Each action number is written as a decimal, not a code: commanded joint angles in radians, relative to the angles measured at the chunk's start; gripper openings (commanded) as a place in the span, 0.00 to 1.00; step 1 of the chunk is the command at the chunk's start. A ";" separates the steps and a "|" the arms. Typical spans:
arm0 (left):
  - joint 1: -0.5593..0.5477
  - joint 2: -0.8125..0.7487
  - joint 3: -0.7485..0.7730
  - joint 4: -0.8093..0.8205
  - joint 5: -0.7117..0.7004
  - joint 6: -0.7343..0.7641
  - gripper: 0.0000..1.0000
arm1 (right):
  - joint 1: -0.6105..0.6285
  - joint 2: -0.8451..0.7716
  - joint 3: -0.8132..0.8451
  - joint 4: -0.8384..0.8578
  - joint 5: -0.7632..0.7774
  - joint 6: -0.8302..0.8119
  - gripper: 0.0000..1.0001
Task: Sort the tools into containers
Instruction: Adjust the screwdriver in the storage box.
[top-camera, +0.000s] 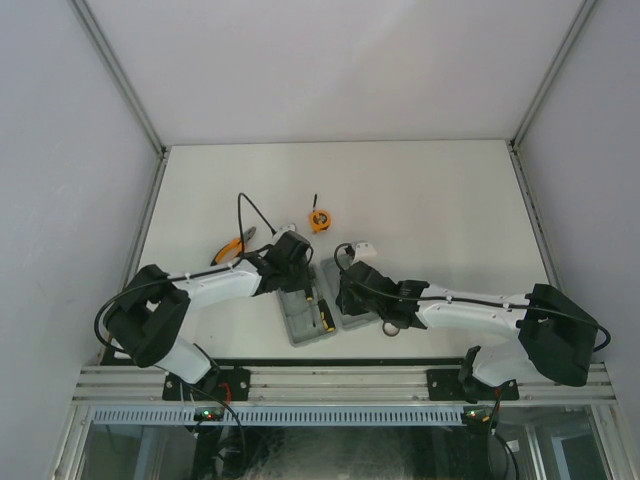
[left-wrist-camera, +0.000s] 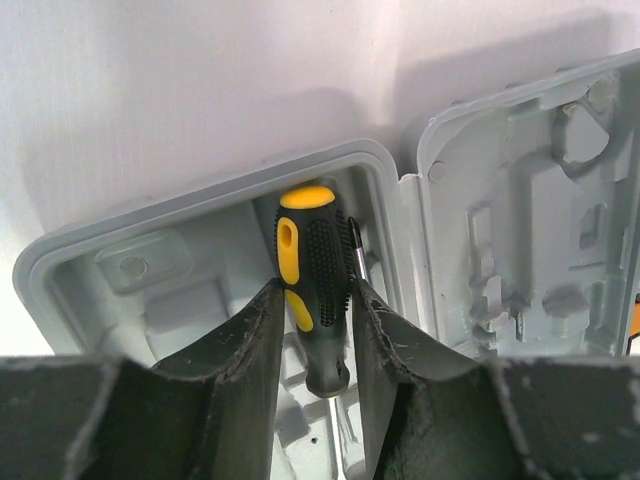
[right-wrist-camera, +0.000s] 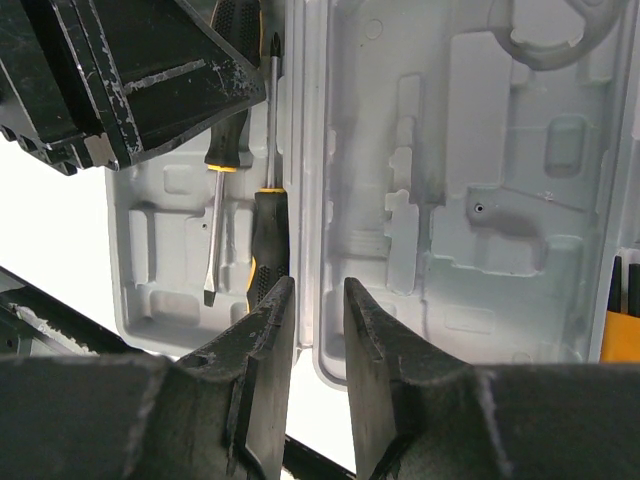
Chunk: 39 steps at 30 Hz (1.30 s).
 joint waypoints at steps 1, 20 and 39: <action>0.003 -0.029 0.048 -0.021 0.010 0.000 0.36 | 0.009 -0.011 -0.001 0.011 0.020 0.010 0.25; 0.038 -0.092 0.021 0.009 0.040 -0.049 0.35 | 0.009 -0.005 -0.002 0.016 0.020 0.010 0.25; 0.043 -0.053 -0.042 0.057 0.053 -0.109 0.35 | 0.009 -0.003 -0.002 0.009 0.025 0.014 0.25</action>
